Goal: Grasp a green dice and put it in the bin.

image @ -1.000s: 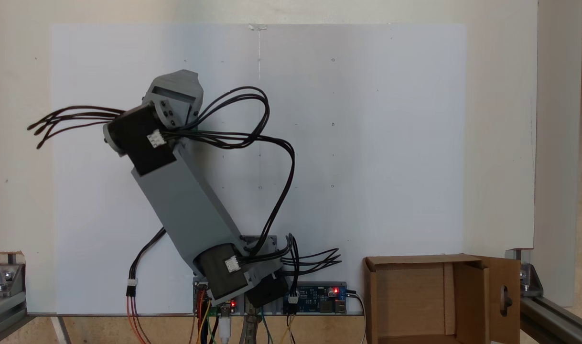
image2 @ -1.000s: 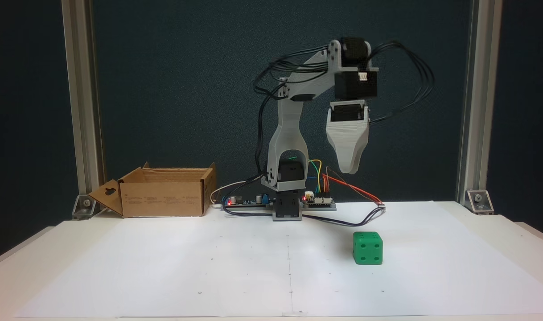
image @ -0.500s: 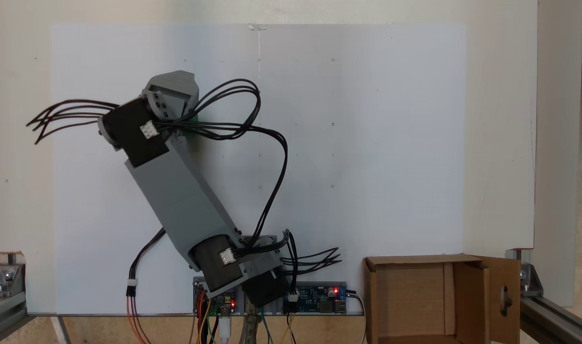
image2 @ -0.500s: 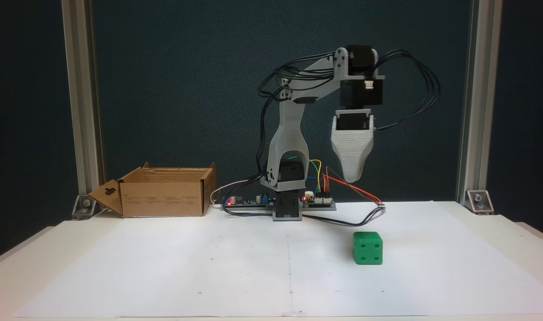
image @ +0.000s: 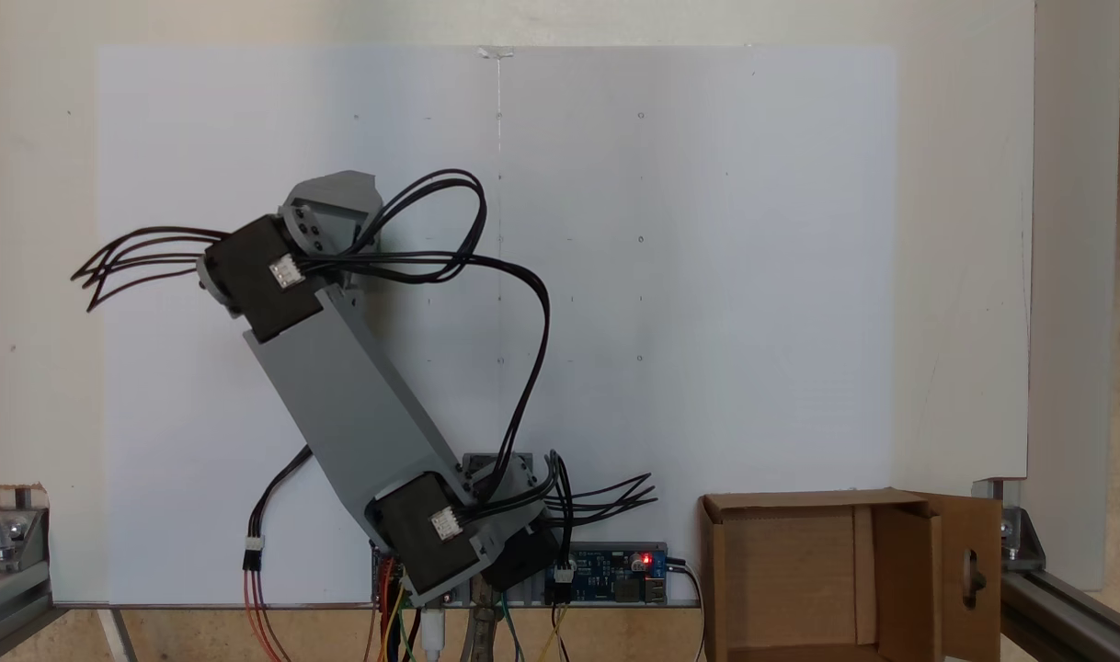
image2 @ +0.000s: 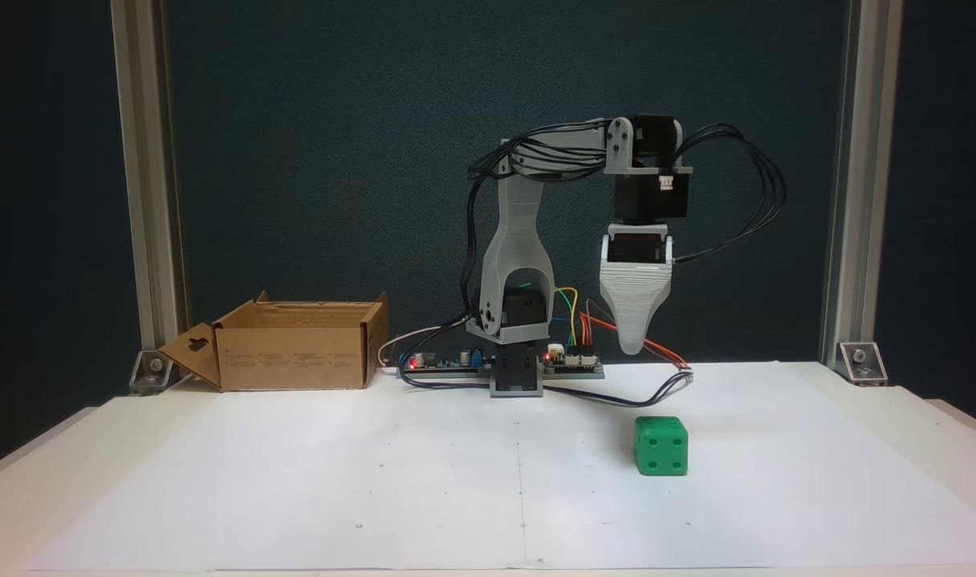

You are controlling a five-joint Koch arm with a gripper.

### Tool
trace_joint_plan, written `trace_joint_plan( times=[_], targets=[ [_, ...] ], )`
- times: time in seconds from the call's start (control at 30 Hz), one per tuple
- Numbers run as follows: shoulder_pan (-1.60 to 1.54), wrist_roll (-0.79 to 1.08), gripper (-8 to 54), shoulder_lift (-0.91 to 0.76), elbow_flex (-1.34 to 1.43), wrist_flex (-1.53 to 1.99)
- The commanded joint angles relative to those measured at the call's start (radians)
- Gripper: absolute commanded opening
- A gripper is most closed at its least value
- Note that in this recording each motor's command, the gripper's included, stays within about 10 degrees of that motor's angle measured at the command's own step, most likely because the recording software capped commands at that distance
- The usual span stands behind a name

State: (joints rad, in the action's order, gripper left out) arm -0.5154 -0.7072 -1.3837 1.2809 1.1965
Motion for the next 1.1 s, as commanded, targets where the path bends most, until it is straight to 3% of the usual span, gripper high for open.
trace_joint_plan(
  times=[0.0, 1.07],
  targets=[
    [-0.018, -0.080, 43.2, -0.041, -0.003, -0.023],
    [-0.071, -0.080, 43.2, 0.072, 0.095, -0.252]
  ],
)
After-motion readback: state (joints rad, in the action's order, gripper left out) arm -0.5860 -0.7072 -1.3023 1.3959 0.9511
